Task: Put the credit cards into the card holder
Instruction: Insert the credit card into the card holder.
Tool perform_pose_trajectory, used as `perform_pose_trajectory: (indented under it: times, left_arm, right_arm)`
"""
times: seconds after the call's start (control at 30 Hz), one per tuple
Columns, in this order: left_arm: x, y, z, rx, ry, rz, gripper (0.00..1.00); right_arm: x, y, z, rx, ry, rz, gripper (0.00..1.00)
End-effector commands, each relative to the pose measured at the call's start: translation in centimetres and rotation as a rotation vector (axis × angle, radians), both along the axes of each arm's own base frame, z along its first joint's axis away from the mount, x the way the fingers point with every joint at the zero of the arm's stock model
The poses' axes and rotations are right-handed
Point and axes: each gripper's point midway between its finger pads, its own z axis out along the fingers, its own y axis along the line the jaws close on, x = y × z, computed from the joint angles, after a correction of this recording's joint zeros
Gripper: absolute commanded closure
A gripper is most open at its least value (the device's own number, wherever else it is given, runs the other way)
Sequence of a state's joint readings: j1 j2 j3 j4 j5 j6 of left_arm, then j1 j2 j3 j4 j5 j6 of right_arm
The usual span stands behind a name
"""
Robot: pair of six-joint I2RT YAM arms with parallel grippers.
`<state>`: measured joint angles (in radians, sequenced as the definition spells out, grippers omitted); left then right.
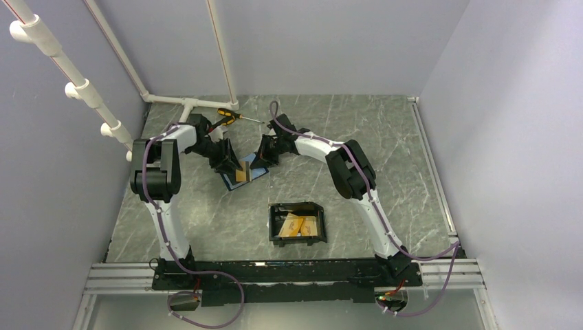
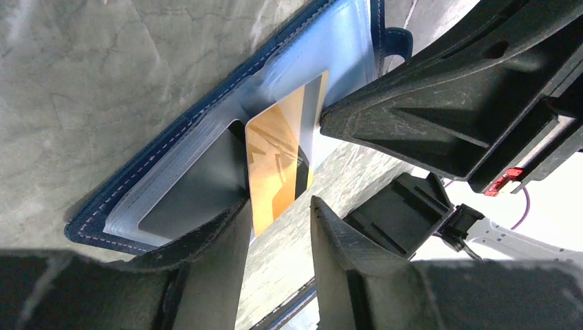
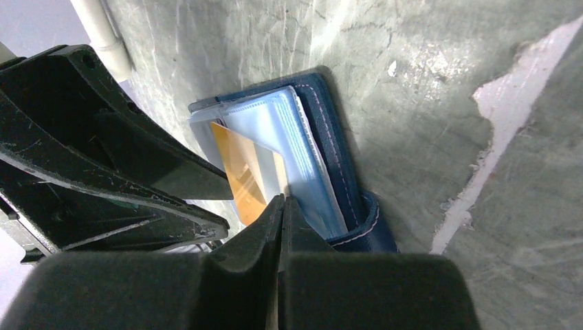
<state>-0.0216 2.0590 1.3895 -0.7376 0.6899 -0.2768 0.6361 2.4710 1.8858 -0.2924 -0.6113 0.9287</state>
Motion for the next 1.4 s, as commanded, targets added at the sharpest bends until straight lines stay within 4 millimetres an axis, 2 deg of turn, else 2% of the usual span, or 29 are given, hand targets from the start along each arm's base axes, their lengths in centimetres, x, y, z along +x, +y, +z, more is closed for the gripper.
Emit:
perform_pose_trajectory:
  times: [0.0, 0.2, 0.5, 0.67, 0.9, 0.93, 0.97, 1.17, 1.37]
  left_arm:
    - [0.0, 0.1, -1.5, 0.041, -0.073, -0.056, 0.57]
    - [1.2, -1.5, 0.6, -0.120, -0.129, 0.039, 0.66]
    - [1.7, -1.8, 1.3, -0.150, -0.171, 0.077, 0.77]
    - [1.7, -1.3, 0.8, -0.105, -0.158, 0.097, 0.84]
    - [0.4, 0.1, 0.0, -0.036, -0.092, 0.109, 0.93]
    - [0.1, 0.1, -0.2, -0.038, -0.076, 0.113, 0.95]
    - [0.2, 1.1, -0.3, -0.044, -0.065, 0.147, 0.96]
    - [0.0, 2.3, -0.3, -0.091, -0.039, 0.236, 1.00]
    - [1.0, 1.6, 0.0, -0.187, -0.055, 0.315, 1.00]
  right_arm:
    - [-1.4, -1.7, -4.5, -0.137, 0.081, -0.021, 1.00]
    - [-1.4, -1.7, -4.3, -0.137, 0.077, -0.018, 1.00]
    - [-1.5, -1.8, -4.2, -0.137, 0.078, -0.016, 1.00]
    - [-1.6, -1.8, -4.2, -0.139, 0.077, -0.014, 1.00]
    - [-1.1, -2.6, -4.4, -0.153, 0.086, -0.048, 1.00]
    - [-1.0, -2.8, -4.4, -0.159, 0.087, -0.055, 1.00]
    - [-1.0, -2.9, -4.4, -0.163, 0.086, -0.059, 1.00]
    - [-1.0, -3.2, -4.4, -0.172, 0.101, -0.077, 1.00]
    - [-1.1, -3.1, -4.6, -0.168, 0.113, -0.084, 1.00]
